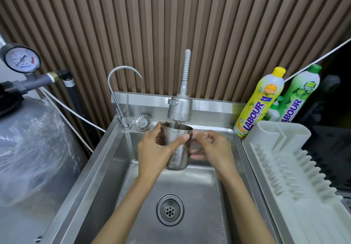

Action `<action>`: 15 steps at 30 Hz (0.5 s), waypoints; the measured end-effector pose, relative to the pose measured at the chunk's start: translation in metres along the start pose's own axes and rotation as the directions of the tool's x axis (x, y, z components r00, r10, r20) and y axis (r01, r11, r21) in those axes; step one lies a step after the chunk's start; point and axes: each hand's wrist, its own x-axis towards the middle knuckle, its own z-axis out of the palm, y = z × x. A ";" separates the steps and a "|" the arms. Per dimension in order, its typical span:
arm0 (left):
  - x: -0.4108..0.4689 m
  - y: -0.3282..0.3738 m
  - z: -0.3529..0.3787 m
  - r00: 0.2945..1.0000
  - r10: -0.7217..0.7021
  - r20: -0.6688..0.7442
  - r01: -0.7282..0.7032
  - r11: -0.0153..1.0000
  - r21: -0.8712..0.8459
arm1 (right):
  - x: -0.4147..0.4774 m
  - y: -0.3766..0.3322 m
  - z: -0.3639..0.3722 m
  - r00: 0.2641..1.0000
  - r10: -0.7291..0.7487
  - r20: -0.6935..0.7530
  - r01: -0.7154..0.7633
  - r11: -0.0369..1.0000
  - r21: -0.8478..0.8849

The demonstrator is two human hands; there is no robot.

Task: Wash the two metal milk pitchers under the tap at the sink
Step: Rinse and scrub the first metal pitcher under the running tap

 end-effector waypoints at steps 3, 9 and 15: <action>0.002 -0.002 0.004 0.987 -0.067 0.143 0.086 0.988 -0.129 | 0.001 -0.009 -0.006 0.981 -0.179 -0.076 0.142 0.927 -0.346; 0.013 -0.001 0.012 0.970 -0.010 0.242 0.090 0.943 -0.321 | -0.005 -0.028 -0.007 0.932 -0.346 -0.108 0.248 0.826 -0.505; 0.024 -0.005 0.014 0.985 0.142 0.092 -0.104 0.936 -0.335 | 0.008 -0.009 0.004 0.963 -0.270 -0.008 0.270 0.963 -0.007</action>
